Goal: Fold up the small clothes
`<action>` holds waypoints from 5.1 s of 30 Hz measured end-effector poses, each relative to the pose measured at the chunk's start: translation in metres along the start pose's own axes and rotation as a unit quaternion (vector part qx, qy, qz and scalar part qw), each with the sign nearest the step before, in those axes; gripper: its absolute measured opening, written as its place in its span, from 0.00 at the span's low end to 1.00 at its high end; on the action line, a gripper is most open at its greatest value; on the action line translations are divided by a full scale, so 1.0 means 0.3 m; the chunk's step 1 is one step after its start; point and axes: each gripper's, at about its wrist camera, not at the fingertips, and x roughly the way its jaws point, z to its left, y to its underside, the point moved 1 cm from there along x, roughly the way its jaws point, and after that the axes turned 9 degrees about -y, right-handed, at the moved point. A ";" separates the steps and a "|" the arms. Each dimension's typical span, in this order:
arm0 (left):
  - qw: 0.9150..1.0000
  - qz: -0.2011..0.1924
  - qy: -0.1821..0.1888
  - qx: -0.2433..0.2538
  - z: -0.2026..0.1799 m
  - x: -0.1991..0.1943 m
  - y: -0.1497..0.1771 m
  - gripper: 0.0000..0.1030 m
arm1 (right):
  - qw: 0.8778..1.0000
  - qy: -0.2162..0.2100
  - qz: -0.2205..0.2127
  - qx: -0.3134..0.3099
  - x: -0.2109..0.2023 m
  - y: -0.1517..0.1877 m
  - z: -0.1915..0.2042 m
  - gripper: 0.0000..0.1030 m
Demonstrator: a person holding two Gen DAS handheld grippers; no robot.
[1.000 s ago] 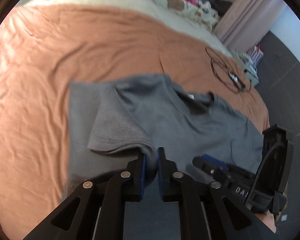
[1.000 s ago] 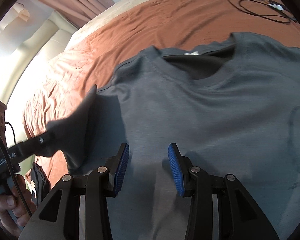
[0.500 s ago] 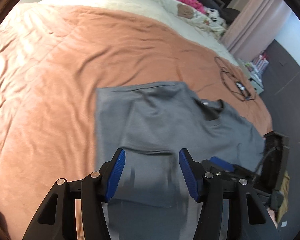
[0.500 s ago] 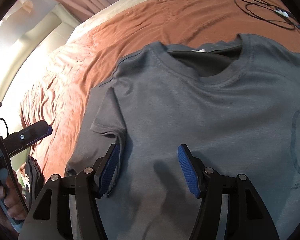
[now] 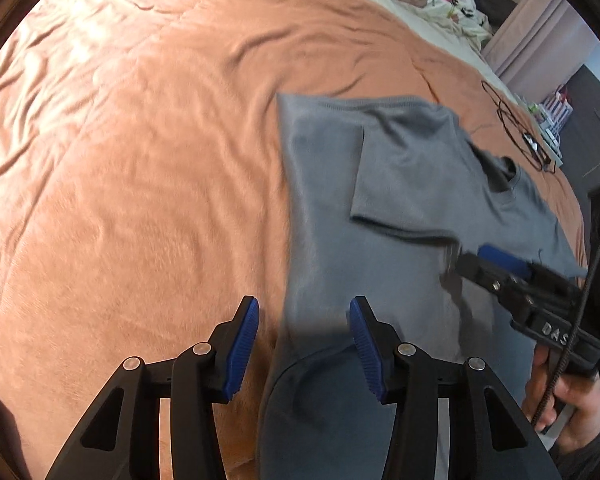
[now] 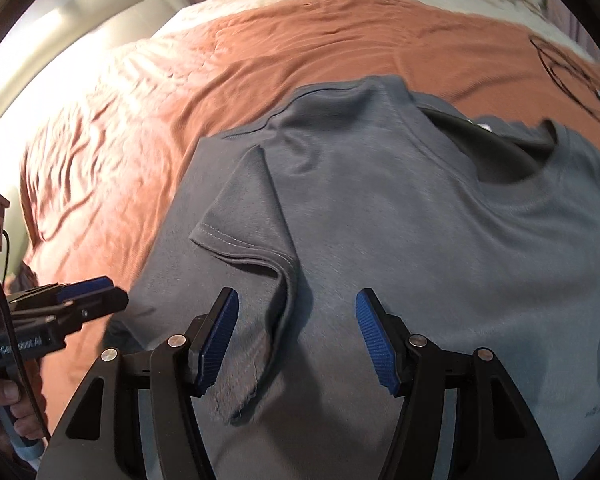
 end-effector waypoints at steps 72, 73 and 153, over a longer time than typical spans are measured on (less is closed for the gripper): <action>0.998 -0.027 -0.009 -0.057 0.173 -0.284 0.286 0.10 | 0.997 0.033 0.066 -0.034 -0.004 0.159 0.164 0.28; 0.998 -0.028 -0.011 -0.057 0.167 -0.296 0.291 0.18 | 0.997 0.033 0.064 -0.033 -0.026 0.161 0.168 0.28; 0.968 -0.234 0.039 0.078 -0.692 -1.202 0.916 0.99 | 0.966 0.183 -0.180 0.037 -1.578 0.965 0.038 1.00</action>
